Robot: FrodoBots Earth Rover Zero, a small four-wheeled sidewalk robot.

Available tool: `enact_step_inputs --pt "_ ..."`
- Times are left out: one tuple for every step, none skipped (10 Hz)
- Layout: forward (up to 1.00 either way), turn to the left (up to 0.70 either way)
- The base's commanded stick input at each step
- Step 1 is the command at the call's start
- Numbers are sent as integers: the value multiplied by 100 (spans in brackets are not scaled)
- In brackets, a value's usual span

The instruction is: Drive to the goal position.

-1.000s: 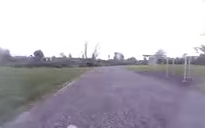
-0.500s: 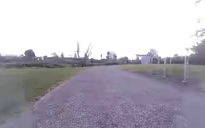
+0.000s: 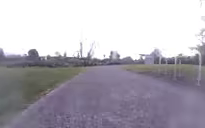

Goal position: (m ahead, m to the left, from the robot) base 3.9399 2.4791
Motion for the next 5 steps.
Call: enact_step_inputs --pt "85 0" --pt "85 0" --pt "85 0" --pt "85 0" --pt "85 0"
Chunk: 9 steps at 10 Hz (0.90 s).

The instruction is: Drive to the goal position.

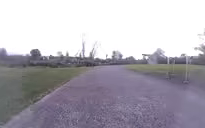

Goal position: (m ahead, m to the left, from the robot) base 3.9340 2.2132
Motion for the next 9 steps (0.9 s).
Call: enact_step_inputs --pt "85 0" --pt "85 0" --pt "85 -34" --pt "85 -34" --pt "85 -34" --pt "85 -34" --pt "85 -34" --pt "85 -34" --pt "85 -27"
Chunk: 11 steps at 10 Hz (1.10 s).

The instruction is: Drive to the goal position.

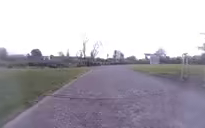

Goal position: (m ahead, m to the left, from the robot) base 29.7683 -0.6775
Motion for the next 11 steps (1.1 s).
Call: enact_step_inputs --pt "85 -16" --pt "85 -5" --pt "85 0" --pt "85 0" --pt "85 0" --pt "85 0" --pt "85 0" --pt "85 0" --pt "85 0" --pt "85 0" --pt "85 0"
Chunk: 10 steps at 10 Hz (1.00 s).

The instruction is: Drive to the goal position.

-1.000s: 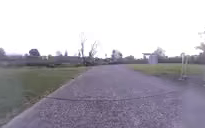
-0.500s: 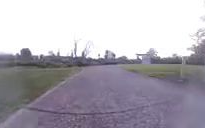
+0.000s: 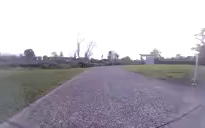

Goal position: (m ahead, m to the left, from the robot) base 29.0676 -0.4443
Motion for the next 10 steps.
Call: enact_step_inputs --pt "85 0" --pt "85 0" --pt "85 0" --pt "85 0" --pt "85 0" --pt "85 0" --pt "85 0" --pt "85 0" --pt "85 -34" --pt "85 -34"
